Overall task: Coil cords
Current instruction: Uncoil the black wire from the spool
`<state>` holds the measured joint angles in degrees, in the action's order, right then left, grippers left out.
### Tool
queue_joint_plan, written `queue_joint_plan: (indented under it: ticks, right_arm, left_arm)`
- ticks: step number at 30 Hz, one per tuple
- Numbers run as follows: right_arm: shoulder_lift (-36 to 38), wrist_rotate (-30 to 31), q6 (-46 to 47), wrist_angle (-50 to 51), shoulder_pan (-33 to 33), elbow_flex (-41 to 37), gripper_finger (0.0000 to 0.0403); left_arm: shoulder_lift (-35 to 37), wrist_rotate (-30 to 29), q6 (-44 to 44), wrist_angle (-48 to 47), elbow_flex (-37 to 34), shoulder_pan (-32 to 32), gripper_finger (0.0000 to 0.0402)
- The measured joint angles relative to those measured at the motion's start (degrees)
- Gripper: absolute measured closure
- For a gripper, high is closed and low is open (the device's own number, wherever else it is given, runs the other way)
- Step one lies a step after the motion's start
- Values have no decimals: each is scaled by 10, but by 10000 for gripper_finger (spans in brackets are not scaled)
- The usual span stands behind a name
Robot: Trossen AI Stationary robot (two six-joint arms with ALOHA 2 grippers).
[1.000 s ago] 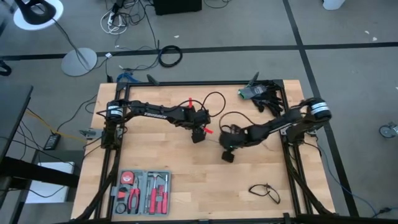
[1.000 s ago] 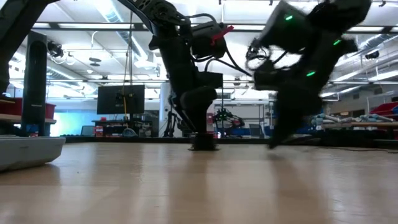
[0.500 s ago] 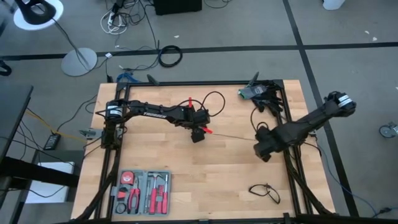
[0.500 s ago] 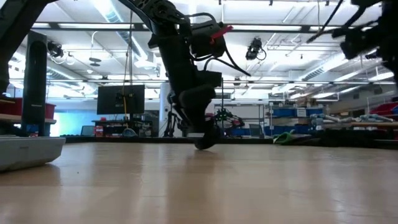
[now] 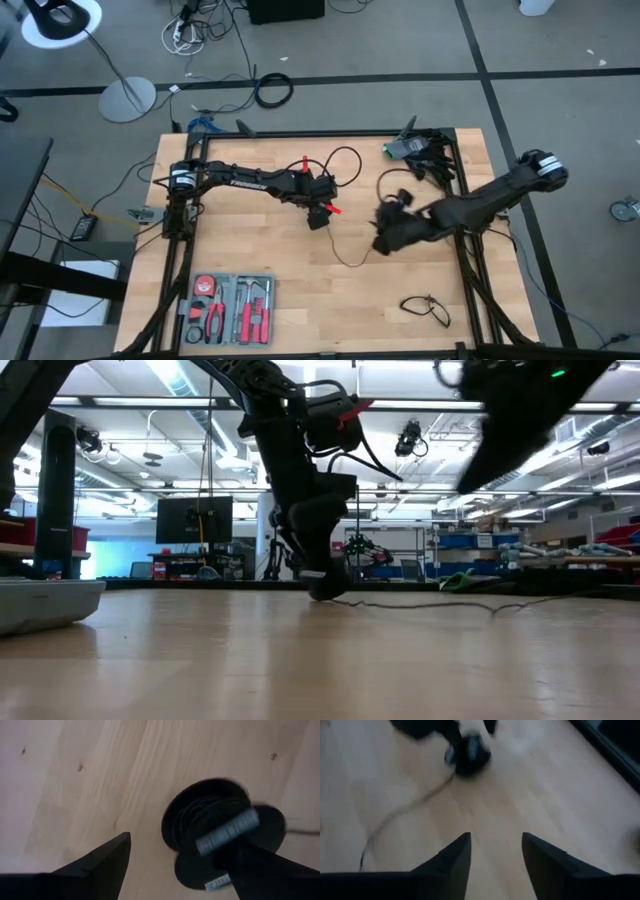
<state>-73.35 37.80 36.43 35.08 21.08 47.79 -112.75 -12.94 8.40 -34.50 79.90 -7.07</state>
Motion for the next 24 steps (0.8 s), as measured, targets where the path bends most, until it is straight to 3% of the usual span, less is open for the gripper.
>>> queue_joint_plan:
  ticks: [6, 11, 17, 24]
  right_arm:
    - [-131, -38, -142, -268, -75, 0, 194]
    - [-255, -168, -166, -441, -123, 0, 192]
    - [-346, -225, -102, -487, -140, 1, 208]
    - [-337, -232, -112, -509, -135, 0, 225]
  left_arm:
    - [17, 2, 7, -4, -1, 0, 94]
    - [20, 2, 9, -11, -1, 1, 94]
    - [20, 2, 11, -26, -9, 1, 94]
    - [23, 1, 22, -5, -26, 1, 94]
